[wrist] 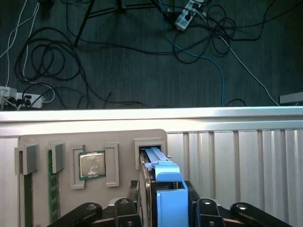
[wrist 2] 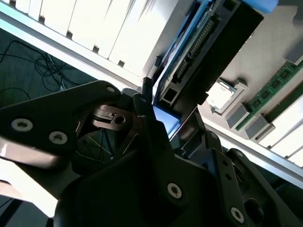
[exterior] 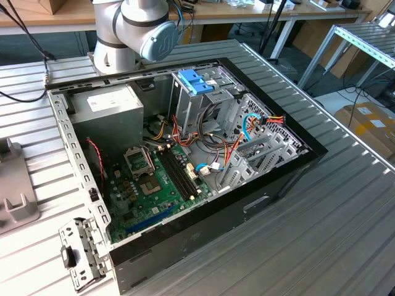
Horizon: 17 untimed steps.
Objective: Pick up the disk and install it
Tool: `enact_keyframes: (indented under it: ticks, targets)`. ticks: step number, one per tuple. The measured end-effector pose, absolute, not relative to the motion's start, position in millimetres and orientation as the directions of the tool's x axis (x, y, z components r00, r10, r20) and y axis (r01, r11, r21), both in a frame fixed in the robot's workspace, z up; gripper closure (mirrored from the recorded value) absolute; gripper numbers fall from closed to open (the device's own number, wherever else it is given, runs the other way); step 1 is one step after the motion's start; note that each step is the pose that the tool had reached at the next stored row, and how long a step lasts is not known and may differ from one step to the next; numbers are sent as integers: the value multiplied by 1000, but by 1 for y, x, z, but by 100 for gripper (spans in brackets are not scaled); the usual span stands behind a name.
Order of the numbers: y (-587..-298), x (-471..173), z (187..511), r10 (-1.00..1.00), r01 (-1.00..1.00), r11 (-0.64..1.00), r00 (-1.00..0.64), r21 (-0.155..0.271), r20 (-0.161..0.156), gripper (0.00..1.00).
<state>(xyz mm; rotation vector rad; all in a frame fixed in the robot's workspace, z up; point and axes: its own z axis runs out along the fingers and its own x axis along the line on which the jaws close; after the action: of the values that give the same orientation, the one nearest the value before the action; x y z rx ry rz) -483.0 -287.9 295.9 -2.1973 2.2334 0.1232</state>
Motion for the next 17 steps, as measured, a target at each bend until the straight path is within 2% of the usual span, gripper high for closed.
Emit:
enact_keyframes:
  ticks: [3,11,12,14,17]
  targets:
    - [-288,-483,294,-998,-998,-38,35,52,-59,52]
    - [-288,-483,294,-997,-998,-45,42,52,-59,52]
    - [-288,-483,294,-997,-998,-45,42,52,-59,53]
    - [-288,-483,294,-997,-998,-46,43,52,-59,63]
    - [-288,-483,294,-997,-998,-48,45,52,-59,63]
